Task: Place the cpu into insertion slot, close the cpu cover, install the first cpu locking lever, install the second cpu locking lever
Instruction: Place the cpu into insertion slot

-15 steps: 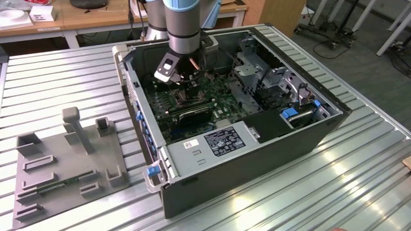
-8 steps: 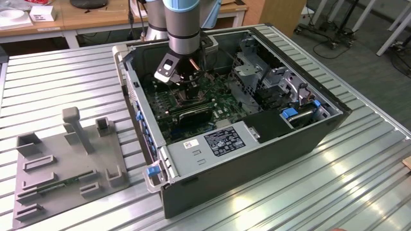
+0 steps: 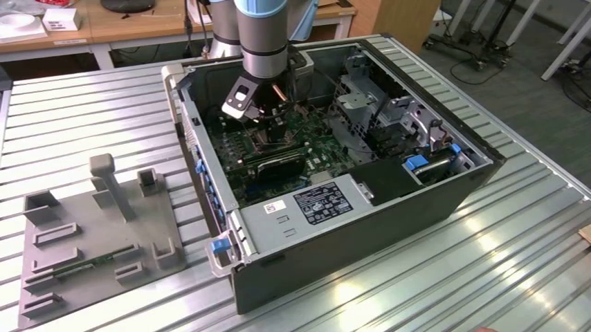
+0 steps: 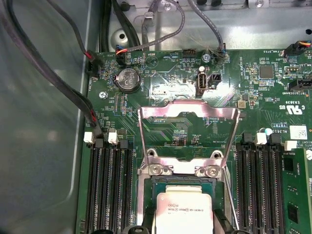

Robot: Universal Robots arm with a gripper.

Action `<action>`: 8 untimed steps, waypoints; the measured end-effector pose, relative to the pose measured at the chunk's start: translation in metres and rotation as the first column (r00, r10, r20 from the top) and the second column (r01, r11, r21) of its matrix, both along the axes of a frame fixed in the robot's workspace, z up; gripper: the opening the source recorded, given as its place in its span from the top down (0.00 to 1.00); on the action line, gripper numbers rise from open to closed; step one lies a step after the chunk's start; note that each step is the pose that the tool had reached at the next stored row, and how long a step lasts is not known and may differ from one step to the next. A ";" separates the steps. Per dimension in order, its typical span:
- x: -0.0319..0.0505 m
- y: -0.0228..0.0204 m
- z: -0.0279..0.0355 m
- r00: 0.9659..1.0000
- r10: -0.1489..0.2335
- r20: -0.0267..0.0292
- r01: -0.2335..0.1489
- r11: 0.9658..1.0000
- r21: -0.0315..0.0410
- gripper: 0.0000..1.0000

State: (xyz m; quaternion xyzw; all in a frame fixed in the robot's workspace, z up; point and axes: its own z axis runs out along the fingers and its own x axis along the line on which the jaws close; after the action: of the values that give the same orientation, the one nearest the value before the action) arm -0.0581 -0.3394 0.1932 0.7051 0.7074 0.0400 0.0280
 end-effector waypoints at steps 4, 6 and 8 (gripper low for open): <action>0.0000 -0.0001 0.0030 1.000 0.000 0.000 0.000 1.000 0.000 0.46; 0.0000 0.0000 0.0030 1.000 0.000 0.000 0.000 1.000 0.000 0.46; 0.0000 -0.0001 0.0031 1.000 -0.005 0.000 0.005 1.000 0.000 0.46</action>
State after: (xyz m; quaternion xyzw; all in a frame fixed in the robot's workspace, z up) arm -0.0581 -0.3395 0.1963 0.7069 0.7056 0.0398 0.0281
